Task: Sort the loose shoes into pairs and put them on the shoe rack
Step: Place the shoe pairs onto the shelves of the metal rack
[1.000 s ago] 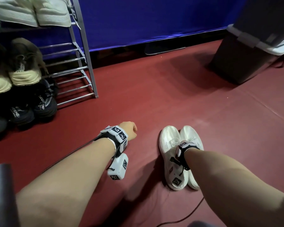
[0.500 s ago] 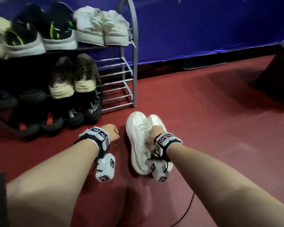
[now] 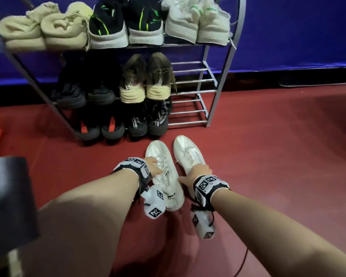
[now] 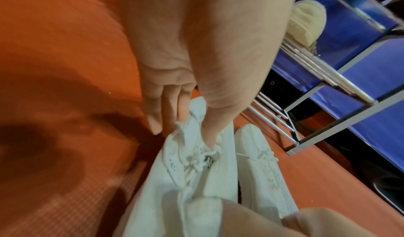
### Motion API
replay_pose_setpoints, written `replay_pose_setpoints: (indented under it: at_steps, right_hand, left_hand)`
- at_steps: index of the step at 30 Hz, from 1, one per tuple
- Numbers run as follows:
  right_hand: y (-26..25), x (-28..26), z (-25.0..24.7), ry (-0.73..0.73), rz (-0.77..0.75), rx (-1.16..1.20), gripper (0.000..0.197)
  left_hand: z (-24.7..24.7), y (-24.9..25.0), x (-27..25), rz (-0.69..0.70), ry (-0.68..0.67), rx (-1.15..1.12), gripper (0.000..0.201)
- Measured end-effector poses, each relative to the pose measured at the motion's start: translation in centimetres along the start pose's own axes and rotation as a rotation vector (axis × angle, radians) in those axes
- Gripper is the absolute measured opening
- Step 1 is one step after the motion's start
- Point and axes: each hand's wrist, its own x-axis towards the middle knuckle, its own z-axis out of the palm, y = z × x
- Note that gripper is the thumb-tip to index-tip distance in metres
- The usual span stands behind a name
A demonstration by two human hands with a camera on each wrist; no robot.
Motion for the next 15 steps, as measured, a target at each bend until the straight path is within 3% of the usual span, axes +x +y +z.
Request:
replay_pose_setpoints:
  at_steps: [5,7,9,13,15]
  right_hand:
    - [-0.2,-1.2,0.2,-0.066,-0.061,-0.044,0.061]
    - [-0.8,-1.4,0.7,-0.058,-0.029,-0.012,0.068]
    - [-1.6,-1.2,1.3,-0.025,-0.004,-0.028,0.061]
    - [-2.0,-0.5,1.9,-0.005,0.0,-0.002,0.033]
    - [-1.8,-0.1,1.9,-0.04,-0.059,-0.037,0.028]
  left_hand:
    - [0.8,-0.3,0.8,-0.117,0.056,0.037,0.073]
    - [0.7,-0.5,1.0,-0.099,0.017,-0.064,0.047]
    - [0.8,-1.1,1.5,-0.091,0.02,-0.172,0.016]
    - [1.2,-1.1,1.5,-0.123,0.006,-0.467,0.034]
    - [1.4,-1.2,1.5,-0.131,-0.034,-0.471,0.055]
